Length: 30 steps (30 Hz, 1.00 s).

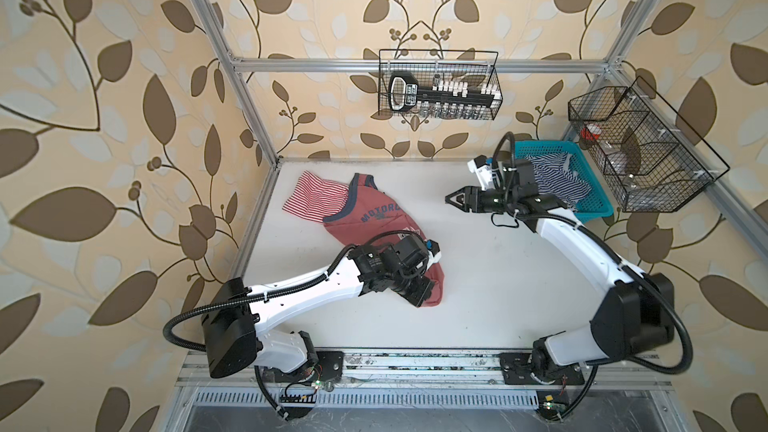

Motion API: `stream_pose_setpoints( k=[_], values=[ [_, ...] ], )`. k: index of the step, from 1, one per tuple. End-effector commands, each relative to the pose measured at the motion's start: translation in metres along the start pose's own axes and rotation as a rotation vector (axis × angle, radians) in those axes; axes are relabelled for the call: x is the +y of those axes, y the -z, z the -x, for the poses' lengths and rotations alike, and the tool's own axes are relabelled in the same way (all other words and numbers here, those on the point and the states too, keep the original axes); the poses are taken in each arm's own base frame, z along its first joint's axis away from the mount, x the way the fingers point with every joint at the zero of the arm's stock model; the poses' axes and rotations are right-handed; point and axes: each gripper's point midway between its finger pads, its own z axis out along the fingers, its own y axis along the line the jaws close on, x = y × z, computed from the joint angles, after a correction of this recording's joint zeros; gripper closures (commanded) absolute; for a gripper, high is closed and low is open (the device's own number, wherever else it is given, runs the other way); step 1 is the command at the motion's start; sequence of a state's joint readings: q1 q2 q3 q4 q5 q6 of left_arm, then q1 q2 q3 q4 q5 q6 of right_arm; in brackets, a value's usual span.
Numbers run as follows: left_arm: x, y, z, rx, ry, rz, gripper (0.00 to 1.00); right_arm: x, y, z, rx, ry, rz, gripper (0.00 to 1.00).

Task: Fold and stack the tank tops
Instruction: 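Grasp the shirt's far edge with the right gripper while the left holds the near edge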

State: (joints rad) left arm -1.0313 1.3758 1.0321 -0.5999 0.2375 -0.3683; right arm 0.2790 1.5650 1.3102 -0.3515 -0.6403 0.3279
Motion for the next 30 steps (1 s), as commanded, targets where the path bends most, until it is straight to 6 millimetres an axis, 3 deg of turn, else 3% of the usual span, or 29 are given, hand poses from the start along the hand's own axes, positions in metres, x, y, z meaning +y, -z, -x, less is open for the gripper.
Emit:
stream_pose_setpoints(
  k=[1, 3, 5, 9, 17, 23, 30],
  values=[
    [0.011, -0.012, -0.016, 0.053, 0.003, 0.073, 1.0, 0.027, -0.041, -0.009, 0.137, 0.094, 0.09, 0.37],
    [0.011, -0.019, -0.021, 0.078, -0.003, 0.09, 1.0, 0.034, -0.068, -0.025, 0.242, 0.129, 0.092, 0.36],
    [0.014, -0.027, -0.027, 0.111, -0.004, 0.115, 1.0, 0.029, -0.094, -0.044, 0.344, 0.167, 0.04, 0.34],
    [0.016, -0.033, -0.034, 0.128, -0.003, 0.13, 1.0, 0.019, -0.119, -0.076, 0.476, 0.2, -0.022, 0.33],
    [0.021, -0.045, -0.049, 0.166, 0.003, 0.15, 1.0, 0.022, -0.15, -0.132, 0.642, 0.266, -0.042, 0.33],
    [0.018, -0.054, -0.054, 0.181, -0.003, 0.139, 1.0, 0.034, -0.171, -0.151, 0.679, 0.291, -0.036, 0.34],
    [0.013, -0.063, -0.059, 0.2, -0.019, 0.122, 1.0, 0.032, -0.197, -0.147, 0.646, 0.267, -0.096, 0.36]
  ],
)
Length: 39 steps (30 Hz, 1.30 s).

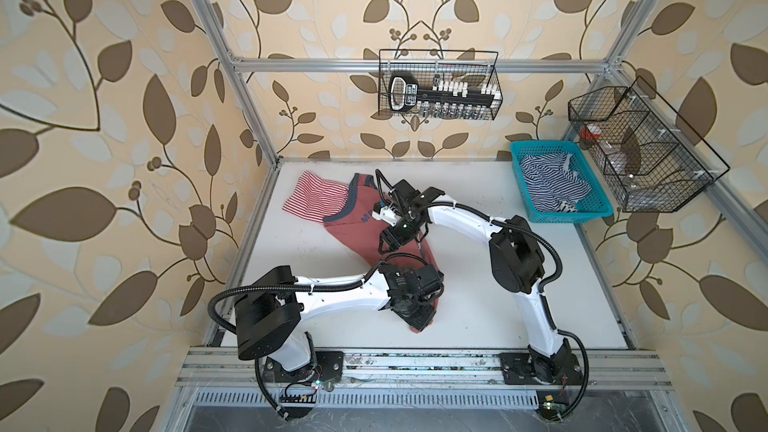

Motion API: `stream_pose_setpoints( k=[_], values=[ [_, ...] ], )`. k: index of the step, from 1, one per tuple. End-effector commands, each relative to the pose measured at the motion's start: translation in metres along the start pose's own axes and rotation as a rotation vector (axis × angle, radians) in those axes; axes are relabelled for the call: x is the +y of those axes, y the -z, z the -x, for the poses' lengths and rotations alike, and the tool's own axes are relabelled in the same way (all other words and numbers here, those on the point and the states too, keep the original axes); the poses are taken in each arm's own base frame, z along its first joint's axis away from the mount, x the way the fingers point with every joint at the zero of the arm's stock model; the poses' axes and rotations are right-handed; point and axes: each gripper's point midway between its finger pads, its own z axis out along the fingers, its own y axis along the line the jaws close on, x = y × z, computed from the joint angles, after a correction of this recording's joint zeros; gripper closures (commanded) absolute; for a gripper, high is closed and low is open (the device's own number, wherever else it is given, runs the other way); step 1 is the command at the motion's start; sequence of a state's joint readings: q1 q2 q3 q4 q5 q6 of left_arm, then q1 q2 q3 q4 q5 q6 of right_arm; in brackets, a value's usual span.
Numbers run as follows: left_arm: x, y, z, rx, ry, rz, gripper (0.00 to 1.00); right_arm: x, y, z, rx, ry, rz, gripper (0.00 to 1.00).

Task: Fold and stack the tank tops
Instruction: 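Grasp the shirt's far edge with the right gripper while the left holds the near edge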

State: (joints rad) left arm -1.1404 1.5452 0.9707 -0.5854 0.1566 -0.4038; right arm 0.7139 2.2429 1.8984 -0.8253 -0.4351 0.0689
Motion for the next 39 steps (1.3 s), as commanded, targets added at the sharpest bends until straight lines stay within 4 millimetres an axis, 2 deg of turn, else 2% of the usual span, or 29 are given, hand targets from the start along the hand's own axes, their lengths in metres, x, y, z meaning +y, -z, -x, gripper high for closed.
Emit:
stream_pose_setpoints(
  k=[1, 11, 19, 22, 29, 35, 39],
  values=[
    [-0.005, -0.006, -0.005, 0.014, -0.002, -0.013, 1.0, -0.012, -0.01, 0.011, -0.016, -0.031, -0.044, 0.37],
    [-0.012, -0.012, -0.006, 0.032, -0.02, -0.034, 1.0, -0.046, -0.023, 0.038, -0.107, -0.126, -0.204, 0.47],
    [-0.019, -0.015, -0.006, 0.044, -0.032, -0.051, 1.0, -0.057, -0.029, 0.06, -0.159, -0.174, -0.248, 0.56],
    [-0.019, -0.017, -0.007, 0.053, -0.034, -0.048, 1.0, -0.064, -0.035, 0.058, -0.144, -0.186, -0.275, 0.59],
    [-0.018, -0.019, -0.009, 0.063, -0.037, -0.046, 1.0, -0.075, -0.052, 0.039, -0.08, -0.194, -0.33, 0.62],
    [-0.018, -0.02, -0.01, 0.073, -0.036, -0.041, 1.0, -0.082, -0.049, 0.036, -0.077, -0.202, -0.363, 0.88],
    [-0.017, -0.022, -0.011, 0.082, -0.036, -0.036, 1.0, -0.084, -0.033, 0.041, -0.111, -0.224, -0.351, 0.9]
  ],
)
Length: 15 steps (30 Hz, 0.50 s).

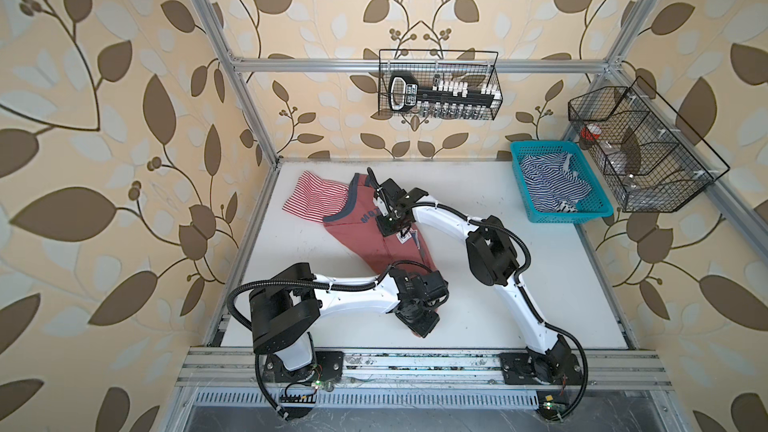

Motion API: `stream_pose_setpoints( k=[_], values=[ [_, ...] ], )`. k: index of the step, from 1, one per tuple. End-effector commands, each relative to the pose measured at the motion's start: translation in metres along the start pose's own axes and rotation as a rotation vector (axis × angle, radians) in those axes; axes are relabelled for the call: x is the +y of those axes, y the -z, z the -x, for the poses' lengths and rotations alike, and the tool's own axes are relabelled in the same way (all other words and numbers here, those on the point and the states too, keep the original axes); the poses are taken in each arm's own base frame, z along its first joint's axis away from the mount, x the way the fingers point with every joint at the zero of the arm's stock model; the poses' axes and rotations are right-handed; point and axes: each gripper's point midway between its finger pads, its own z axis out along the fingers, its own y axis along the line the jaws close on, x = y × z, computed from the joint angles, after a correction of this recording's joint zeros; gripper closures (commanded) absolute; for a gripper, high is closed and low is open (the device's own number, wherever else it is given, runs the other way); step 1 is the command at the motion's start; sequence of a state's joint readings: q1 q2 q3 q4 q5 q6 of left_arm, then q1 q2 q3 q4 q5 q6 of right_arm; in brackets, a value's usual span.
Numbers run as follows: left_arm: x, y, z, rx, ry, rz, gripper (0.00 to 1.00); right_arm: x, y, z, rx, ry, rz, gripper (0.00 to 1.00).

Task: Fold and stack the tank tops
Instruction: 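Grasp the shirt's far edge with the right gripper while the left holds the near edge, then lift the maroon shirt high with both grippers and shake it out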

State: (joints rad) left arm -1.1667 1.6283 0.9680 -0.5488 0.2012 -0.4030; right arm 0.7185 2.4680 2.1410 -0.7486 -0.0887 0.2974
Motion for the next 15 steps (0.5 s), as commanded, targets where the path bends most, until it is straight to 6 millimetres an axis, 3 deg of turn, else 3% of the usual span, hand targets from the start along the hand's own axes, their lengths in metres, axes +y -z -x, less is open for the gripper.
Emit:
stream_pose_setpoints(
  k=[1, 5, 11, 12, 15],
  values=[
    [-0.009, 0.002, 0.001, 0.012, -0.019, -0.013, 1.0, -0.014, 0.005, -0.007, 0.023, -0.031, -0.018, 0.9],
    [-0.008, 0.001, 0.001, 0.016, -0.021, -0.009, 1.0, -0.019, 0.02, 0.0, -0.003, -0.074, 0.044, 0.9],
    [-0.007, 0.002, 0.001, 0.02, -0.02, -0.001, 1.0, -0.027, 0.037, 0.002, -0.015, -0.146, 0.144, 0.94],
    [-0.007, 0.002, 0.001, 0.019, -0.019, 0.002, 1.0, -0.029, 0.04, 0.003, -0.022, -0.156, 0.158, 1.0],
    [-0.002, 0.005, 0.001, 0.011, -0.013, 0.03, 1.0, -0.034, 0.054, 0.007, -0.041, -0.193, 0.214, 1.0]
  ],
)
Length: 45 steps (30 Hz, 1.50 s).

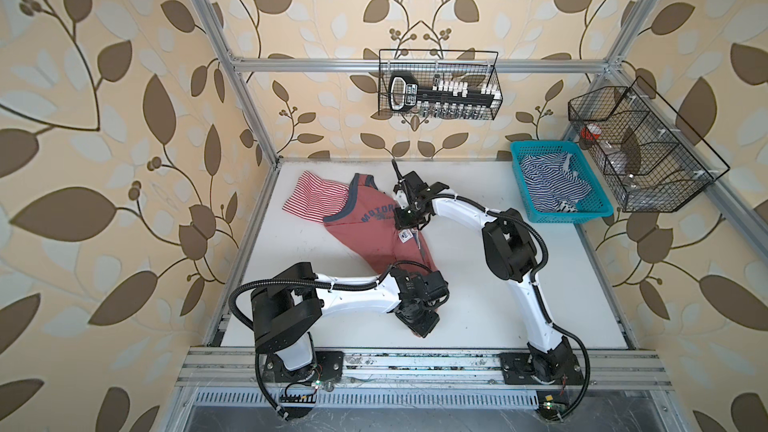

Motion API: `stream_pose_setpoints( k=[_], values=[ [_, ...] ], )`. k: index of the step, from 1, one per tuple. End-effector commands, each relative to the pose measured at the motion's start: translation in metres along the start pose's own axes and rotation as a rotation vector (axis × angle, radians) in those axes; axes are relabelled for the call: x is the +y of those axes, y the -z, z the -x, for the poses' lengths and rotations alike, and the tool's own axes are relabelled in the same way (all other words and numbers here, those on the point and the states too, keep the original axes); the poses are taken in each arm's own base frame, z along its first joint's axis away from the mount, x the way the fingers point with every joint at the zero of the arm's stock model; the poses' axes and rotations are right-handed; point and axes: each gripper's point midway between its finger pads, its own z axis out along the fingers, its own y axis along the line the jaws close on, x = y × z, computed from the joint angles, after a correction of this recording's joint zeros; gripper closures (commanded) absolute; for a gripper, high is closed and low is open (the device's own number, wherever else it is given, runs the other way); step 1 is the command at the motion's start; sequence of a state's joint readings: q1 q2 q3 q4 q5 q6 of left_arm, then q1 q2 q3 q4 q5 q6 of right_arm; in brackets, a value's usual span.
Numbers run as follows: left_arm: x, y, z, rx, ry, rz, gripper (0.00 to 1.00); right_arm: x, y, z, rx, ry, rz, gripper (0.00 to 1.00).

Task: Fold and stack the tank tops
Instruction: 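Lift the maroon shirt high with both grippers and shake it out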

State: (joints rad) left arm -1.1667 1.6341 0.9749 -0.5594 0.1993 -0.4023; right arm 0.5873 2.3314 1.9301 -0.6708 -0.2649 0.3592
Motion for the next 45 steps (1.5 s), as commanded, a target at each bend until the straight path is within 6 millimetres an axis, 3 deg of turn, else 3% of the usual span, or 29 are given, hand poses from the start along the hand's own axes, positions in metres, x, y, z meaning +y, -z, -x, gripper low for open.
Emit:
stream_pose_setpoints(
  k=[1, 4, 7, 12, 14, 17, 20, 22, 27, 35, 41, 45],
  values=[
    [-0.001, 0.009, 0.003, -0.005, -0.013, 0.036, 1.0, 0.015, 0.034, 0.016, -0.061, -0.026, 0.119, 1.0],
    [0.014, 0.033, 0.013, -0.078, -0.003, 0.146, 1.0, 0.011, 0.073, 0.034, -0.155, -0.062, 0.191, 1.0],
    [0.035, 0.084, 0.032, -0.223, 0.01, 0.312, 1.0, 0.012, 0.144, 0.062, -0.326, -0.072, 0.272, 1.0],
    [0.063, 0.221, 0.061, -0.577, 0.046, 0.565, 1.0, 0.025, 0.29, 0.103, -0.657, -0.022, 0.386, 1.0],
    [0.074, 0.289, 0.065, -0.747, 0.082, 0.664, 1.0, 0.037, 0.354, 0.111, -0.794, 0.017, 0.438, 1.0],
    [0.082, 0.384, 0.063, -1.005, 0.151, 0.769, 1.0, 0.055, 0.435, 0.112, -0.957, 0.086, 0.485, 1.0],
    [0.072, 0.449, 0.059, -1.207, 0.146, 0.726, 1.0, 0.067, 0.492, 0.103, -1.068, 0.139, 0.487, 1.0],
    [0.068, 0.475, 0.054, -1.294, 0.123, 0.708, 1.0, 0.069, 0.52, 0.094, -1.121, 0.162, 0.485, 1.0],
    [0.06, 0.518, 0.046, -1.385, 0.043, 0.727, 1.0, 0.06, 0.572, 0.063, -1.229, 0.177, 0.44, 1.0],
    [0.043, 0.531, 0.054, -1.383, -0.12, 0.746, 1.0, 0.06, 0.625, 0.008, -1.355, 0.216, 0.352, 1.0],
    [0.036, 0.552, 0.054, -1.452, -0.167, 0.774, 1.0, 0.05, 0.641, -0.011, -1.401, 0.211, 0.246, 1.0],
    [0.03, 0.553, 0.064, -1.478, -0.199, 0.805, 1.0, 0.03, 0.623, 0.003, -1.352, 0.168, 0.23, 1.0]
  ],
)
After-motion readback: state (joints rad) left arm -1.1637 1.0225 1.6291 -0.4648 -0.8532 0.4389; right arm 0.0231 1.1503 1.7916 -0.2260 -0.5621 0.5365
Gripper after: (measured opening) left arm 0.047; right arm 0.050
